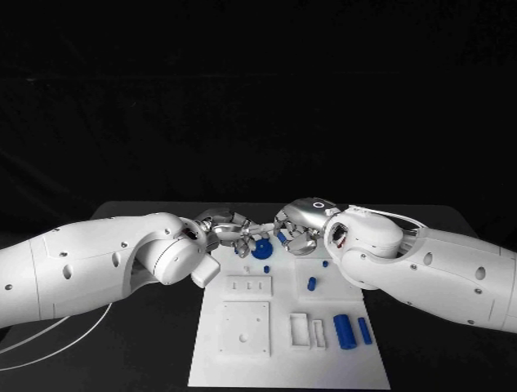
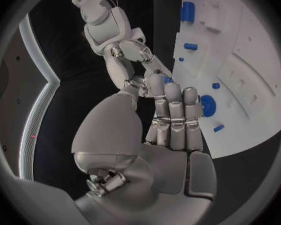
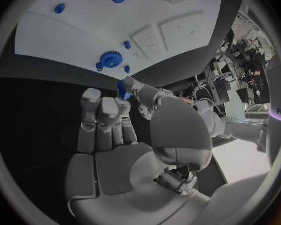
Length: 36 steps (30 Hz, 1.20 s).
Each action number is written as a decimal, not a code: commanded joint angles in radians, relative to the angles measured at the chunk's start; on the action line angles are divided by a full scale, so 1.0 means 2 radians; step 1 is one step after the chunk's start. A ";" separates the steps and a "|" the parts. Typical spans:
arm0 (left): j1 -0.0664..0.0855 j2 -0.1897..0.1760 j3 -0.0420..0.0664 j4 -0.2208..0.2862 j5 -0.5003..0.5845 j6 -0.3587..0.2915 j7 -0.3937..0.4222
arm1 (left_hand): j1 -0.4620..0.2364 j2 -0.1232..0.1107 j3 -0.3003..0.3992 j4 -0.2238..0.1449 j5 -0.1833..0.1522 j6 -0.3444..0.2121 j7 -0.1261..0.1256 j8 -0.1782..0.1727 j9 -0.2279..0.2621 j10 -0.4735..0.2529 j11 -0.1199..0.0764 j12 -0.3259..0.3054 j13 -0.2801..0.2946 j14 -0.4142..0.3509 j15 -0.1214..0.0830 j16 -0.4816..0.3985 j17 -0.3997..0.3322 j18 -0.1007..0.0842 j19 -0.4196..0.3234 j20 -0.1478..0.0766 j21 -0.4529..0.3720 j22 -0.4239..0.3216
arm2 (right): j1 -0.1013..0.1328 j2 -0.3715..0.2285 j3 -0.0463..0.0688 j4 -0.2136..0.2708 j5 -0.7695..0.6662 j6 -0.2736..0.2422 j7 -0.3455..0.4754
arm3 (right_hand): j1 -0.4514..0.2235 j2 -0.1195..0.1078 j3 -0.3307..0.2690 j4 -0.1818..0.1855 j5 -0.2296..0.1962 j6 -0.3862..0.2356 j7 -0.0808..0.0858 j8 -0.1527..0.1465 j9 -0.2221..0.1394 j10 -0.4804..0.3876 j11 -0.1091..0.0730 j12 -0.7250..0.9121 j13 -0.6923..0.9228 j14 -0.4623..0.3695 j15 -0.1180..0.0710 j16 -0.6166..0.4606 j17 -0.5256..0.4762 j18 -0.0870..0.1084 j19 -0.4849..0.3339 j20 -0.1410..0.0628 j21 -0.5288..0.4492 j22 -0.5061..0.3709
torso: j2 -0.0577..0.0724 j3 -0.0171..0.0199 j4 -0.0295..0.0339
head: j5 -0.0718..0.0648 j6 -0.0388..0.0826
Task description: Assemble the parts on the task board
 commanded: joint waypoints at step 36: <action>0.001 0.014 0.000 0.003 -0.021 -0.026 -0.031 | -0.026 0.016 0.009 0.000 0.002 0.030 -0.007 0.005 0.006 -0.021 -0.005 0.010 0.007 -0.013 -0.002 0.006 -0.014 -0.005 -0.009 -0.030 0.002 -0.001 | -0.003 0.009 0.000 0.027 0.046 -0.049 -0.041 | -0.024 -0.017 -0.028 -0.025 0.212 0.064 0.015 0.009 0.005 0.022 -0.008 0.007 0.015 0.005 -0.009 0.004 0.000 0.012 0.011 0.002 0.009 0.006 | 0.000 0.0003 0.0000 | 0.003 0.002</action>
